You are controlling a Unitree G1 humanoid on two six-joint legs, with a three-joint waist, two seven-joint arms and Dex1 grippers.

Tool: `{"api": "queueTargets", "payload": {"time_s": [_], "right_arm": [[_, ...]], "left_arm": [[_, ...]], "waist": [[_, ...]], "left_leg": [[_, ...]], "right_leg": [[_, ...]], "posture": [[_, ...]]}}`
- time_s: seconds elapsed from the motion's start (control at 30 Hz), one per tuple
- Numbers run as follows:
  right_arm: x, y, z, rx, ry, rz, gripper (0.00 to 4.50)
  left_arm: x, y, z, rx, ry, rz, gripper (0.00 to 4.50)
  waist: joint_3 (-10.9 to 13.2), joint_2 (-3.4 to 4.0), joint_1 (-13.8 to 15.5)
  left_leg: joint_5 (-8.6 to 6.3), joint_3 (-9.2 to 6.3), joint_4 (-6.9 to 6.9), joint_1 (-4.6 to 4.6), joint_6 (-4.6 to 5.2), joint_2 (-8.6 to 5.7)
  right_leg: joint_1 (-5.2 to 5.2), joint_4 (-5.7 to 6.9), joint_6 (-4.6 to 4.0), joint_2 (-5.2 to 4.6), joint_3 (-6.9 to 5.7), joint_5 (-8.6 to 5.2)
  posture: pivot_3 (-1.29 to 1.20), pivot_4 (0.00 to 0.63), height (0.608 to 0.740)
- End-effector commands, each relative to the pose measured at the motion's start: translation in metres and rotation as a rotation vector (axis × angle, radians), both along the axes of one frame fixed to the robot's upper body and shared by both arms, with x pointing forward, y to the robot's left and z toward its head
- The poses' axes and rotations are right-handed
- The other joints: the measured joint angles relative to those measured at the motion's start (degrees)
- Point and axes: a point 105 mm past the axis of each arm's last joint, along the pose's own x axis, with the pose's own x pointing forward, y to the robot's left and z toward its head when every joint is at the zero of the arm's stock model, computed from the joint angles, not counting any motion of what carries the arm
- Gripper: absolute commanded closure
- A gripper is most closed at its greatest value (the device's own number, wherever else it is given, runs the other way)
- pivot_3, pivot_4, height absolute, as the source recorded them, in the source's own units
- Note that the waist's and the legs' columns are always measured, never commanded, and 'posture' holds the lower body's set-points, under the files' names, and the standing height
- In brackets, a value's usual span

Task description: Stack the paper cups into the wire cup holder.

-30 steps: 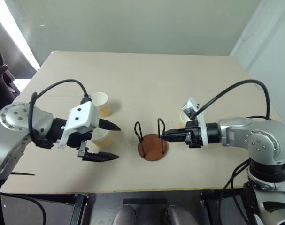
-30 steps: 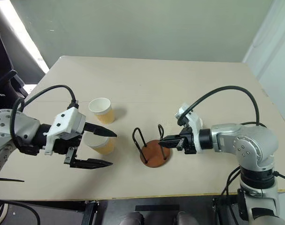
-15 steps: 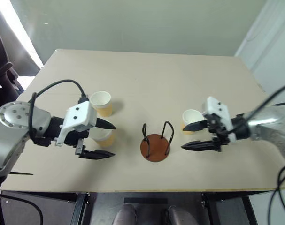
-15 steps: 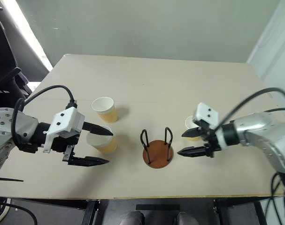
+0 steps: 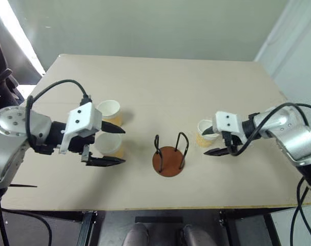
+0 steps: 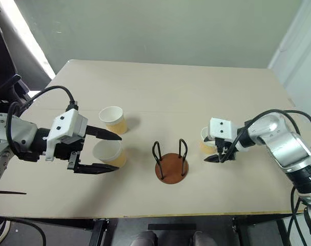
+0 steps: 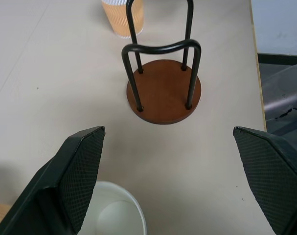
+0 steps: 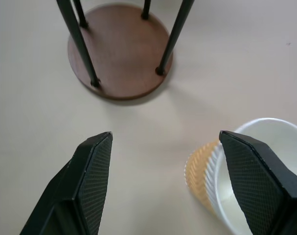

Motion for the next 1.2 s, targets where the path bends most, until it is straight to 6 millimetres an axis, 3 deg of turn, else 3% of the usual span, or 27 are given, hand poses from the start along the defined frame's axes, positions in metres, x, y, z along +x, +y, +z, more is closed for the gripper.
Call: {"api": "queueTargets", "payload": {"time_s": [0.03,0.23,0.4,0.47,0.6,0.77,1.0,1.1,1.2], "right_arm": [[0.011,-0.006,0.001,-0.045,-0.026,0.005,1.01],[0.018,-0.006,0.004,-0.028,-0.027,0.026,1.01],[-0.004,0.001,0.036,0.124,0.035,0.144,1.01],[0.000,-0.002,0.039,0.108,0.004,0.122,1.01],[0.021,-0.019,0.030,0.025,-0.048,0.018,1.01],[0.034,-0.024,0.013,-0.050,-0.049,-0.016,1.01],[0.046,-0.011,-0.014,-0.092,-0.033,0.012,1.01],[0.046,-0.001,-0.019,-0.097,-0.028,0.054,1.61],[0.048,-0.002,-0.018,-0.115,-0.039,0.068,2.72]], "left_arm": [[-0.006,0.000,0.012,0.008,-0.055,0.011,0.00],[-0.011,0.003,0.014,0.010,-0.059,0.049,0.00],[-0.014,0.008,0.014,0.015,-0.058,0.075,0.00],[-0.014,0.009,0.014,0.015,-0.060,0.082,0.00],[-0.011,0.008,0.012,0.009,-0.062,0.083,0.00],[-0.008,0.006,0.012,0.002,-0.064,0.074,0.00],[-0.008,0.003,0.013,-0.003,-0.065,0.064,0.00],[-0.009,0.003,0.014,-0.004,-0.066,0.066,0.00],[-0.010,0.005,0.014,-0.003,-0.068,0.074,0.00]], "waist": [[0.0,-0.03,0.0],[0.0,-0.03,0.0],[0.0,-0.02,0.1],[0.0,-0.02,0.0],[0.0,-0.02,0.0],[0.0,-0.02,0.1],[0.0,-0.01,-0.1],[0.0,0.00,0.0],[0.0,0.00,0.1]], "left_leg": [[0.11,0.00,0.00,0.00,-0.20,0.00],[0.13,0.01,0.00,0.10,-0.22,0.00],[0.13,0.04,0.02,0.07,-0.25,-0.03],[0.21,0.12,-0.02,0.05,-0.40,-0.03],[0.20,0.05,-0.01,0.11,-0.39,-0.02],[0.10,0.06,-0.02,0.11,-0.22,-0.02],[0.13,0.09,-0.06,0.10,-0.29,-0.02],[0.18,0.09,-0.08,0.08,-0.37,-0.02],[0.18,0.08,-0.08,0.06,-0.39,-0.02]], "right_leg": [[0.01,-0.02,0.01,0.00,0.00,0.01],[0.11,-0.01,0.01,-0.01,0.02,0.01],[0.11,-0.01,0.01,-0.02,0.02,0.01],[0.10,-0.01,0.00,0.00,0.02,0.00],[0.14,-0.02,0.00,-0.02,0.02,0.00],[0.10,0.02,-0.01,-0.05,0.02,0.00],[0.03,0.07,-0.02,-0.04,0.05,0.01],[0.02,0.07,-0.02,-0.04,0.05,0.01],[0.03,0.07,-0.03,-0.05,0.05,0.02]], "posture": [[0.00,0.150,0.740],[0.00,0.150,0.740],[0.00,0.150,0.740],[0.00,0.150,0.740],[0.00,0.150,0.740],[0.00,0.150,0.740],[0.00,0.150,0.740],[0.00,0.150,0.740],[0.00,0.150,0.740]]}}
